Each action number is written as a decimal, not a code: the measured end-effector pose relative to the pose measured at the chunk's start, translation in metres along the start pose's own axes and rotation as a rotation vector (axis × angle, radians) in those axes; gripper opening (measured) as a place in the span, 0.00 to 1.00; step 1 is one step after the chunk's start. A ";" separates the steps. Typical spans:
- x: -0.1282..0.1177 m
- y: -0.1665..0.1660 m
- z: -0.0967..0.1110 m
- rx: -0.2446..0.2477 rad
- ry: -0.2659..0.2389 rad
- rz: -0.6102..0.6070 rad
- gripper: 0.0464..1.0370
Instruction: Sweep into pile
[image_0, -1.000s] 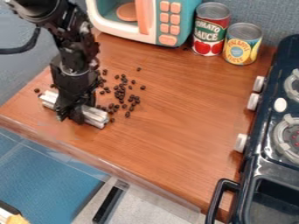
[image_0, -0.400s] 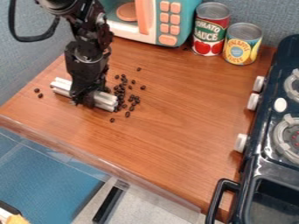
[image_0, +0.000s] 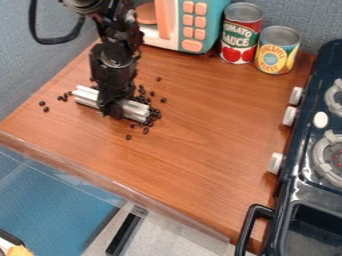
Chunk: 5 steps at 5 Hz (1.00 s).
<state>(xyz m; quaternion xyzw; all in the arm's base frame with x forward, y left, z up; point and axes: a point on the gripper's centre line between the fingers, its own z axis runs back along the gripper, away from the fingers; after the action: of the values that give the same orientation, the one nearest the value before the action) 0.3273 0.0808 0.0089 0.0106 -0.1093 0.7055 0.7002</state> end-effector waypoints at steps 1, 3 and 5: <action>-0.006 -0.014 0.001 -0.012 0.010 0.025 0.35; -0.006 -0.028 0.001 -0.012 0.016 0.070 0.35; -0.003 -0.042 0.006 -0.033 0.021 0.095 0.35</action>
<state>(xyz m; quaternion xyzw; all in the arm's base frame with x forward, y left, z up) 0.3683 0.0764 0.0202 -0.0135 -0.1137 0.7360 0.6672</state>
